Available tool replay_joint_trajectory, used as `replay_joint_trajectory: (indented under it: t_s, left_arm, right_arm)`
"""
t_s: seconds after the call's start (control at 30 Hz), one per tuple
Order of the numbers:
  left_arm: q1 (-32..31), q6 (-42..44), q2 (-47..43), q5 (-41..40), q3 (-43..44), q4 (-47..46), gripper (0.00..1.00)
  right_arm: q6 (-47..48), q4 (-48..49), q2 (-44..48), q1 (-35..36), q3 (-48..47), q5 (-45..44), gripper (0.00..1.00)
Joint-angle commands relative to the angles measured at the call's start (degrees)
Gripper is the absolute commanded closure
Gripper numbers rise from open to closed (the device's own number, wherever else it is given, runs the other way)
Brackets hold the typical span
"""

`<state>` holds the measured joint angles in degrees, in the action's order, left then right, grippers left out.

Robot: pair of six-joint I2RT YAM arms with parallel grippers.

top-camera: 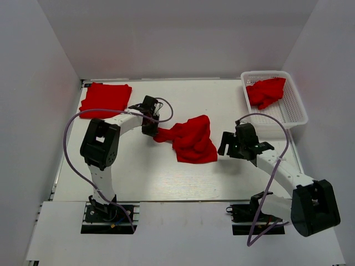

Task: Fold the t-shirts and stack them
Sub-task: Flatten out the tshirt

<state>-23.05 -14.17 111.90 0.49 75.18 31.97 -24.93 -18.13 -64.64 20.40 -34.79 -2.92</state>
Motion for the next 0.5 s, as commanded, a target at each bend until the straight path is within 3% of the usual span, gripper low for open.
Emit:
replay_joint_trajectory:
  t_s: [0.0,0.23,0.47]
  left_arm:
    - [-0.5,0.6,1.0,2.0,-2.6,-1.8,1.0]
    - [-0.5,-0.6,-2.3,-1.8,-4.4,-2.3,1.0]
    - [-0.5,-1.6,-6.8,-2.3,-6.2,-3.4,1.0]
  right_arm:
    - [0.0,4.0,-2.9,1.0,-0.7,4.3,0.2]
    - [0.8,7.0,-7.3,3.0,-0.5,9.5,0.2]
    - [0.8,9.7,-11.5,4.5,-0.7,12.0,0.28]
